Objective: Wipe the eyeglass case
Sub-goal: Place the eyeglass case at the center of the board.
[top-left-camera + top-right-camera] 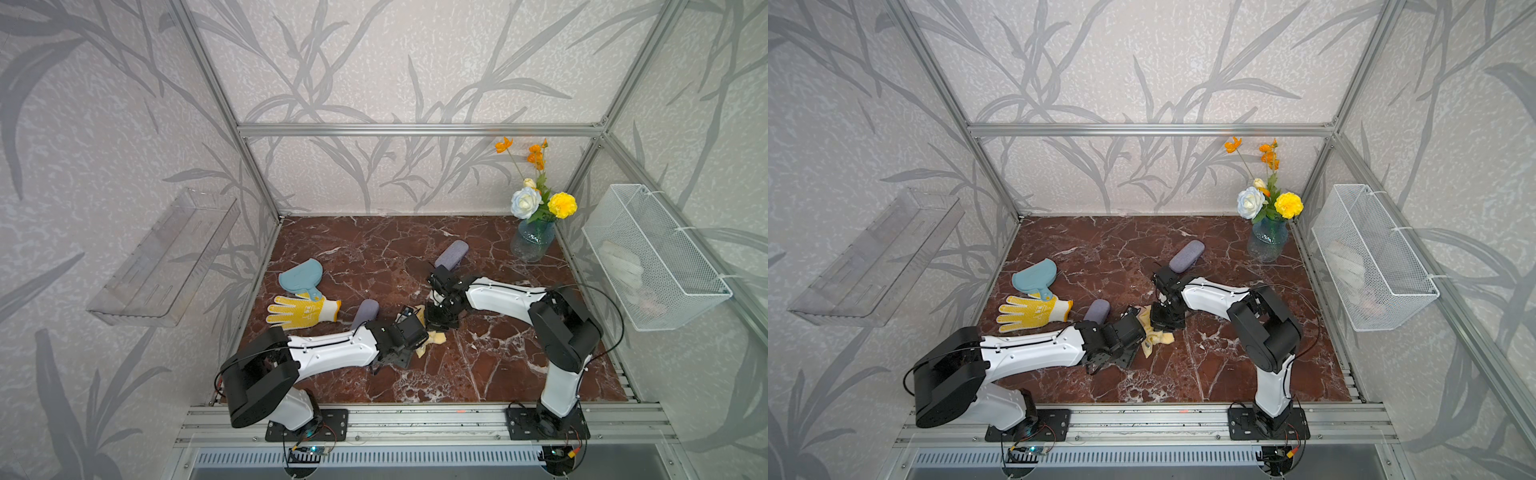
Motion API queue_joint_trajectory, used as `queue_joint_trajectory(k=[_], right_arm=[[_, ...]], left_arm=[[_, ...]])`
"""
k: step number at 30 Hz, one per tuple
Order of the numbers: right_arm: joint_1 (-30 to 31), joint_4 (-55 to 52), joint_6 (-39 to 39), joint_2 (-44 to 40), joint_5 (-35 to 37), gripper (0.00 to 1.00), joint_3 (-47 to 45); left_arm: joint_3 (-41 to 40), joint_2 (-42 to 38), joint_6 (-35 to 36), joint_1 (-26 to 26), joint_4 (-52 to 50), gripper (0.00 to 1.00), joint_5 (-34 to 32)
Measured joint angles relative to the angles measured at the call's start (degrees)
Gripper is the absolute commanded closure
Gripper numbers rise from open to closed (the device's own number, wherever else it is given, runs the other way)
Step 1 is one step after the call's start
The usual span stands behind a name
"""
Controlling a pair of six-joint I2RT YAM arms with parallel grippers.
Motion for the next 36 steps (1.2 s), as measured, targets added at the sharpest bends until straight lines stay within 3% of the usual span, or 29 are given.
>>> queue_joint_trajectory(k=[14, 23, 26, 28, 32, 36], right_arm=[[1.6, 2.3, 1.8, 4.1, -1.8, 1.0, 4.7], [1.2, 2.4, 3.2, 3.4, -1.8, 1.0, 4.1], [0.1, 1.4, 2.2, 0.2, -1.4, 1.0, 2.6], [-1.2, -0.4, 0.7, -2.7, -0.2, 1.0, 1.6], [-4.7, -4.3, -3.1, -10.3, 3.9, 1.0, -1.5], [-8.0, -6.5, -5.6, -15.9, 6.4, 1.0, -5.3]], left_arm=[[0.0, -1.4, 1.8, 3.2, 1.9, 0.19, 3.6], [2.7, -6.0, 4.9, 4.8, -1.9, 0.18, 1.7], [5.0, -6.7, 6.4, 5.1, -2.7, 0.13, -1.1], [5.9, -7.2, 7.8, 5.4, -2.7, 0.0, -4.0], [6.8, -7.6, 10.5, 6.3, -1.3, 0.0, -10.4], [7.5, -7.3, 14.1, 8.4, 2.8, 0.0, -11.4]])
